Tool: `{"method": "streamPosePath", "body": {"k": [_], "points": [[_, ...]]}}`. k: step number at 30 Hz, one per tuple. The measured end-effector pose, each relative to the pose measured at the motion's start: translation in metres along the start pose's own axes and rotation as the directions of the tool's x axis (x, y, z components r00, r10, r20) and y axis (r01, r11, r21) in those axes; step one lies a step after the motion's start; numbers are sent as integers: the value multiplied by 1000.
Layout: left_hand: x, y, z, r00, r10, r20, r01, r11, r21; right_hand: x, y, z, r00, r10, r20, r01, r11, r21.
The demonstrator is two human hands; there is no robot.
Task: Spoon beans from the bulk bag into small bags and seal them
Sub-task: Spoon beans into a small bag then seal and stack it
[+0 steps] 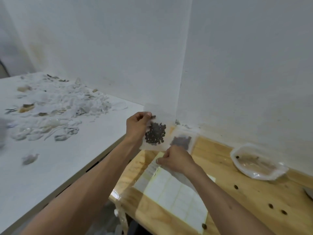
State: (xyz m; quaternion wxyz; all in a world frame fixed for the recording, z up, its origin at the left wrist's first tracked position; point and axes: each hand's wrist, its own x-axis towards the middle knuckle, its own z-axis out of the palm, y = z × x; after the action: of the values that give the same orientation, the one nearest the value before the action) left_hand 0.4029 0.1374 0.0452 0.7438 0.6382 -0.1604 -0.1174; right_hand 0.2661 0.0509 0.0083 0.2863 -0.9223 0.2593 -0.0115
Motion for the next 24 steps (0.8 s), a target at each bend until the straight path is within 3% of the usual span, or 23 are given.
{"method": "streamPosePath", "body": {"k": [4,11,16,19,24], "points": [[-5,2,-5,999,0,-34,0,1000,17,3,0,10,996,86,0,-86,996,26],[-2,-1,-8,999,-39,-35,38,999,-26,-16,6,-22,998,-7,61,-8,968,249],[-11,3,10,998,-56,34,59,995,-86,-21,-3,-67,972,-1,-236,113,881,460],[-17,6,26,992,-62,114,71,995,-71,-16,-6,-88,927,-3,-374,180,880,439],[-29,12,49,962,-59,267,97,986,-132,-14,5,-101,880,-3,-475,226,882,413]]}}
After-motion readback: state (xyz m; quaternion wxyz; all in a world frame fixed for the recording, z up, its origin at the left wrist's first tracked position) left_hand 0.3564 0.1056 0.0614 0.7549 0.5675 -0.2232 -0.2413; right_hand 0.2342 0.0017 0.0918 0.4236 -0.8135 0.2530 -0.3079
